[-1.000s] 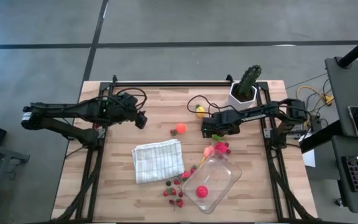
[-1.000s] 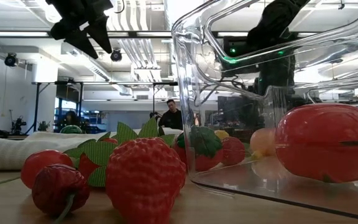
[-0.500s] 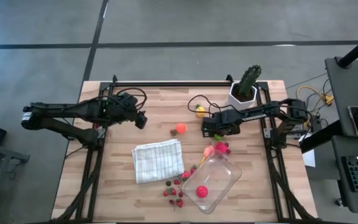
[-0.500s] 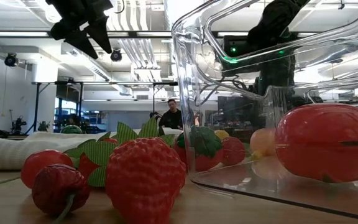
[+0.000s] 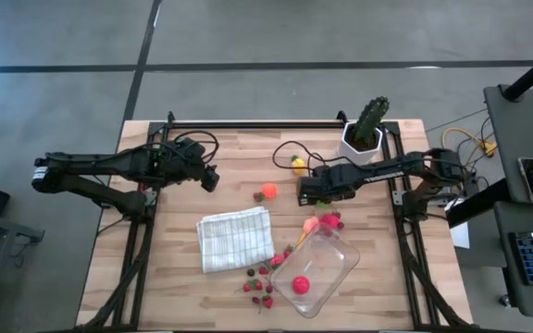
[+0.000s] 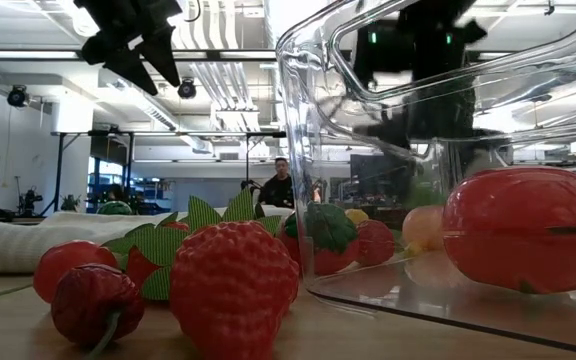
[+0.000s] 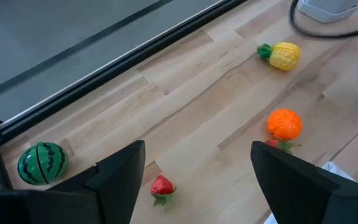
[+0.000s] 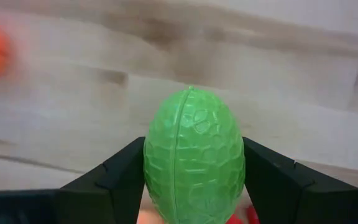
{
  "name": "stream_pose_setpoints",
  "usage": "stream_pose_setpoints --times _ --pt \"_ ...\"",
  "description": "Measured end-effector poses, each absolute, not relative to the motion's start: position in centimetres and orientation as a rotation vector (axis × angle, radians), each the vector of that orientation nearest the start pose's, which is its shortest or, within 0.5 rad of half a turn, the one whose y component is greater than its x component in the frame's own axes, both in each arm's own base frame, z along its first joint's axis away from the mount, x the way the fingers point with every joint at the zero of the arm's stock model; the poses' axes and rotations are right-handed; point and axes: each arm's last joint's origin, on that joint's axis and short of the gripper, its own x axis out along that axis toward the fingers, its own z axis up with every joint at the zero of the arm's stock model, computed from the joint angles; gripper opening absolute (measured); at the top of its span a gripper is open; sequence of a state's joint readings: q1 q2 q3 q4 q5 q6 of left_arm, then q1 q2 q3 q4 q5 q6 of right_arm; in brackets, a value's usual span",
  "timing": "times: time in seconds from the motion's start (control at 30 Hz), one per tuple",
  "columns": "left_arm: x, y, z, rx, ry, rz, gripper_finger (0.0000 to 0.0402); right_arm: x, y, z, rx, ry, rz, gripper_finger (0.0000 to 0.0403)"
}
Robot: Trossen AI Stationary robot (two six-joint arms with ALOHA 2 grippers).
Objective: Pick and placing Produce into tupperware
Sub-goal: Put the musk melon into the transparent bin, then put the watermelon into the transparent bin
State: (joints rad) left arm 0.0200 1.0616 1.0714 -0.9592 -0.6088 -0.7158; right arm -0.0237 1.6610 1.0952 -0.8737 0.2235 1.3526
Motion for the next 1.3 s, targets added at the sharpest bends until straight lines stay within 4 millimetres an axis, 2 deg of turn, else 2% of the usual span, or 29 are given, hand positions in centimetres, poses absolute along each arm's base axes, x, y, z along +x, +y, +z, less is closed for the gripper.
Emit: stream_pose_setpoints --times 0.13,0.27,0.33,0.43,0.67,0.83,1.07,1.2,1.3 --pt "19.0 2.0 32.1 -0.340 0.679 0.863 0.0278 29.9 0.1 23.1 0.921 0.964 -1.043 0.0226" --pt "19.2 2.0 32.0 -0.337 0.686 0.863 0.0278 29.9 3.0 27.4 0.887 0.982 -0.804 0.0226" --pt "19.3 2.0 31.9 -0.335 0.690 0.864 0.0278 29.7 5.0 28.9 0.885 1.021 -0.680 0.0226" --pt "19.3 2.0 31.9 -0.334 0.690 0.863 0.0278 29.2 7.9 30.0 0.882 1.066 -0.548 0.0226" --pt "19.2 2.0 31.2 -0.307 0.723 0.851 0.0278 28.1 13.9 28.8 0.885 1.167 -0.477 0.0229" --pt "19.2 2.0 30.3 -0.271 0.766 0.839 0.0278 28.0 16.5 26.7 0.856 1.237 -0.506 0.0256" --pt "19.1 2.0 30.0 -0.256 0.780 0.835 0.0278 29.3 17.6 23.6 0.844 1.281 -0.605 0.0322" --pt "19.1 2.0 30.0 -0.279 0.767 0.851 0.0278 29.5 17.1 23.1 0.834 1.301 -0.648 0.0359" --pt "19.2 2.4 29.8 -0.276 0.772 0.881 0.0278 29.3 16.4 23.2 0.840 1.306 -0.722 0.0368"
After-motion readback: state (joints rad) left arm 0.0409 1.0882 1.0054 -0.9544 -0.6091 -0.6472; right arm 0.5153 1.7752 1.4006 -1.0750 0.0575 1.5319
